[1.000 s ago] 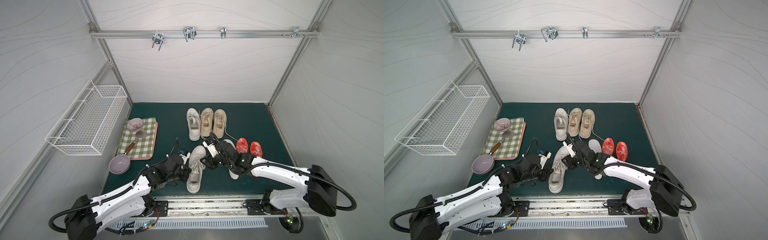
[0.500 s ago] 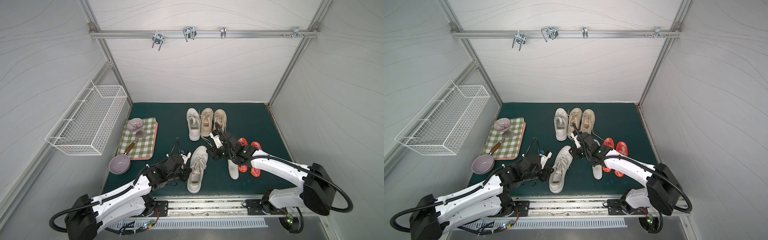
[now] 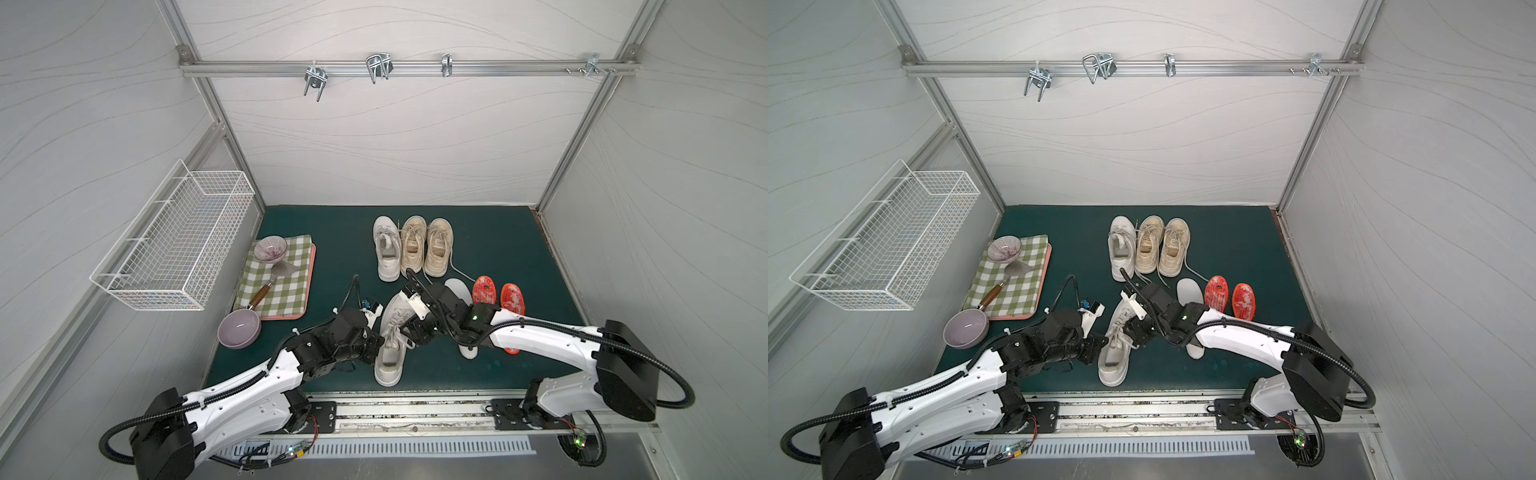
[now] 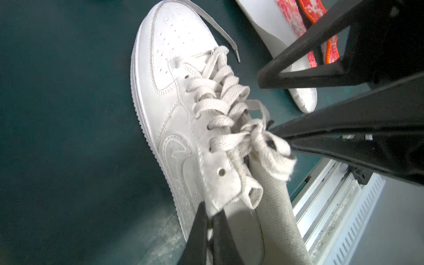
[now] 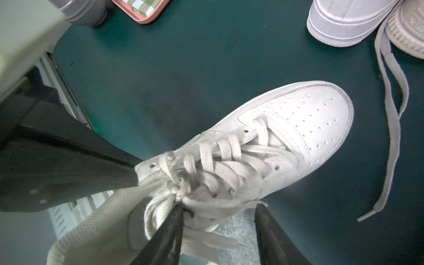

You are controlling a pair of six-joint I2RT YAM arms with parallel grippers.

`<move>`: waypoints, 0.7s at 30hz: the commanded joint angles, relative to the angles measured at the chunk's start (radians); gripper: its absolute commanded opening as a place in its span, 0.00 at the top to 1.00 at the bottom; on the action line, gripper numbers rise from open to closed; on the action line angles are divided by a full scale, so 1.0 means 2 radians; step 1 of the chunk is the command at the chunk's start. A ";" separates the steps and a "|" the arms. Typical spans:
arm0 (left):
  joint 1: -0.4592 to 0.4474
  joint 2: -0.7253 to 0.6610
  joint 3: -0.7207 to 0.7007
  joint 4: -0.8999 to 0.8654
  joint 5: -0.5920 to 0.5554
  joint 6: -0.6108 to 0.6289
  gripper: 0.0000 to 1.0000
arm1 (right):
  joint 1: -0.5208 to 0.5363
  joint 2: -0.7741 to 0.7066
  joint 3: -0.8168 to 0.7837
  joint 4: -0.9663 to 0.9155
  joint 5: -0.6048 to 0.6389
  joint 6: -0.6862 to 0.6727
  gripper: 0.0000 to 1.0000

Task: Remove the insole from the shoe
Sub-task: Untie the shoelace on the shoe.

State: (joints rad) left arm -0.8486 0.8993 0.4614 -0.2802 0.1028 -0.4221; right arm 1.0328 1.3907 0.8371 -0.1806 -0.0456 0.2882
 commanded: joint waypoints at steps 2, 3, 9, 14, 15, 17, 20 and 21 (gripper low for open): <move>0.000 0.004 0.011 0.032 0.022 0.011 1.00 | 0.004 0.003 -0.008 -0.001 0.014 -0.011 0.53; 0.000 0.005 0.011 0.032 0.024 0.012 1.00 | 0.004 0.004 -0.008 0.001 0.015 -0.012 0.55; 0.000 0.009 0.011 0.039 0.042 0.012 1.00 | 0.004 0.012 0.001 0.009 0.023 -0.016 0.66; 0.000 0.010 0.010 0.042 0.049 0.013 1.00 | 0.003 0.034 0.010 0.016 0.029 -0.020 0.67; -0.001 0.009 0.010 0.042 0.049 0.013 1.00 | 0.003 0.038 0.011 0.017 0.032 -0.020 0.68; 0.000 0.008 0.009 0.042 0.050 0.013 1.00 | 0.004 0.042 0.015 0.017 0.033 -0.022 0.69; 0.000 0.006 0.009 0.040 0.047 0.012 1.00 | 0.004 0.036 0.014 0.019 0.032 -0.023 0.75; 0.000 0.005 0.009 0.039 0.044 0.012 1.00 | 0.004 0.032 0.013 0.018 0.032 -0.023 0.77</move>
State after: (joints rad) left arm -0.8440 0.9134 0.4614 -0.2626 0.1356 -0.4191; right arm 1.0340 1.4578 0.8463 -0.1570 0.0078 0.2600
